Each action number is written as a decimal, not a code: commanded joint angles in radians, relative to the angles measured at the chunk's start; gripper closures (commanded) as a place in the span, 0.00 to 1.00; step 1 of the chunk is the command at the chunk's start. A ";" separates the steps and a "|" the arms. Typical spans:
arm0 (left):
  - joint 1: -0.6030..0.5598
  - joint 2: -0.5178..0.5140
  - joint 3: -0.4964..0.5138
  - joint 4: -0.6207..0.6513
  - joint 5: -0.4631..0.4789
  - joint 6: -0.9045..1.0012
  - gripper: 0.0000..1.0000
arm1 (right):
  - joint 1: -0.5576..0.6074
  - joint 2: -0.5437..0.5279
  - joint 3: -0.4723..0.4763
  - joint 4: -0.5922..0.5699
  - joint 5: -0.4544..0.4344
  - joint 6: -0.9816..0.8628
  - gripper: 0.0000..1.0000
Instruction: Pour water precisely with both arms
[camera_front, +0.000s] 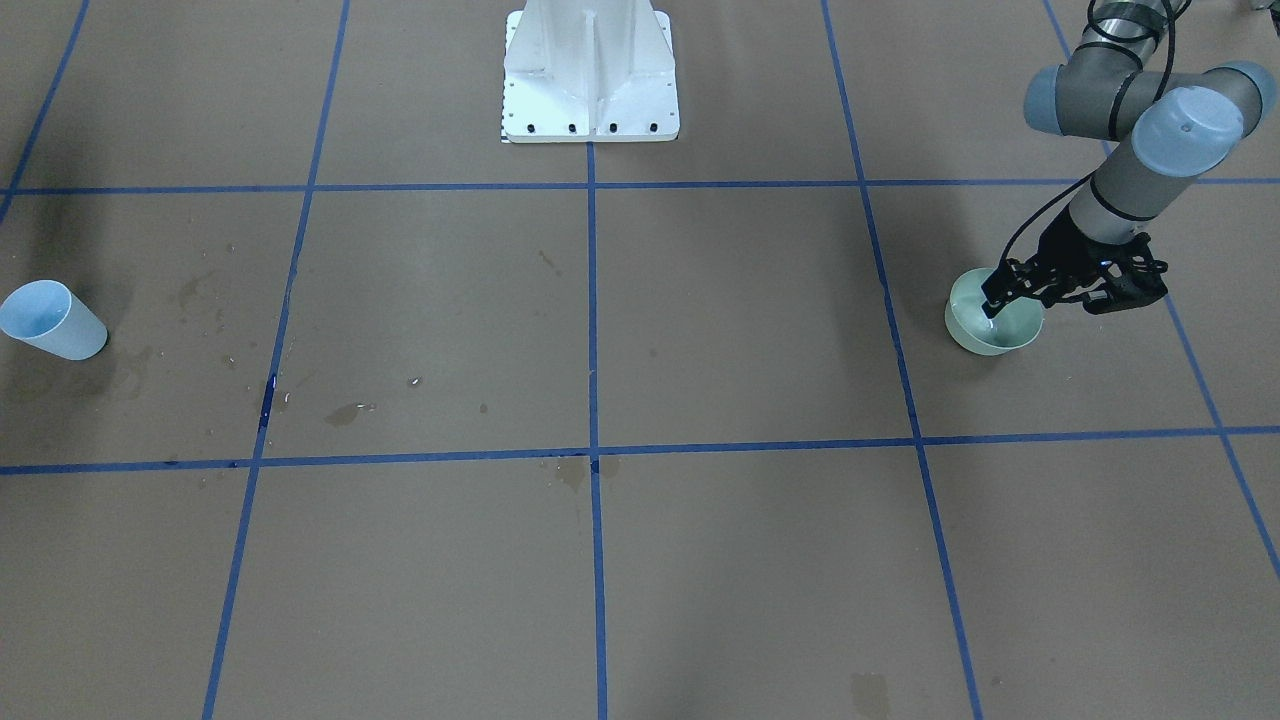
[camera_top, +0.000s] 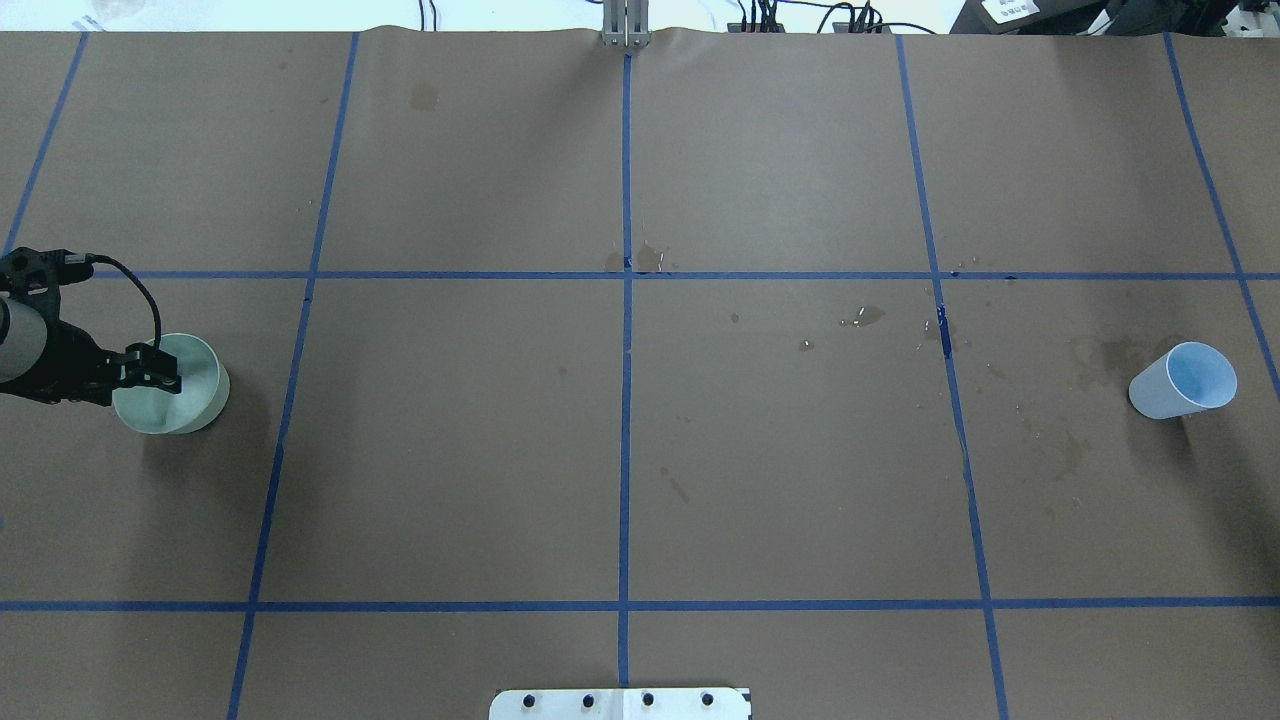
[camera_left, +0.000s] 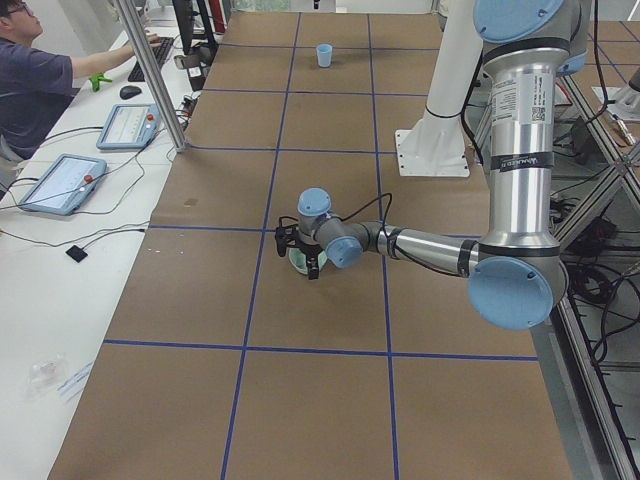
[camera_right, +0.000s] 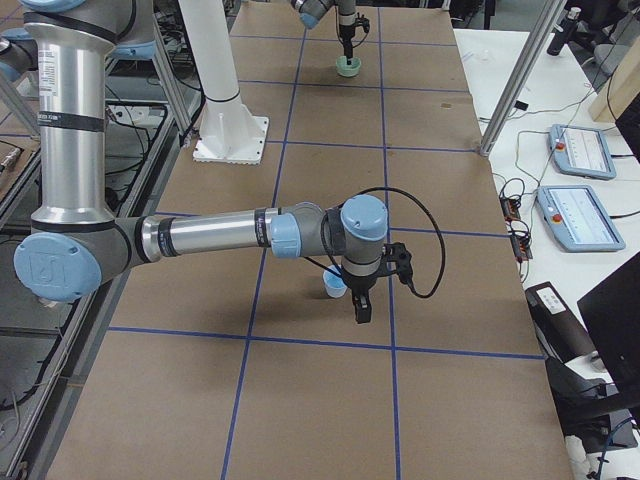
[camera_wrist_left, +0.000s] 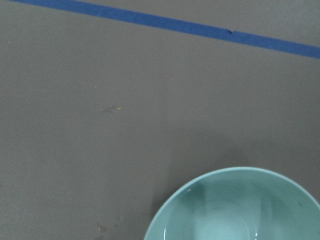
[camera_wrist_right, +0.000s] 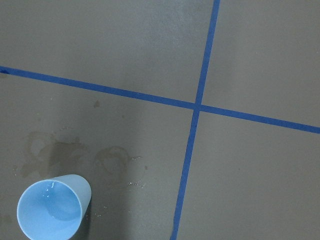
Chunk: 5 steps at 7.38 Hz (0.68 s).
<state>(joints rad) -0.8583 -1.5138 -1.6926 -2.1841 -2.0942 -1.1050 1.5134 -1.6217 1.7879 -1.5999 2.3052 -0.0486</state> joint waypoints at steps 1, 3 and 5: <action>0.004 0.003 0.001 0.003 -0.001 -0.004 0.96 | 0.001 0.009 0.002 -0.003 0.008 0.003 0.00; 0.001 0.010 -0.007 0.010 -0.054 -0.003 1.00 | 0.001 0.002 0.002 -0.003 0.013 0.003 0.00; -0.022 0.001 -0.042 0.030 -0.137 -0.001 1.00 | 0.001 0.009 0.004 0.005 0.003 0.001 0.00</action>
<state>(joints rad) -0.8651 -1.5085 -1.7130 -2.1684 -2.1831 -1.1067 1.5140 -1.6164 1.7912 -1.5979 2.3127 -0.0463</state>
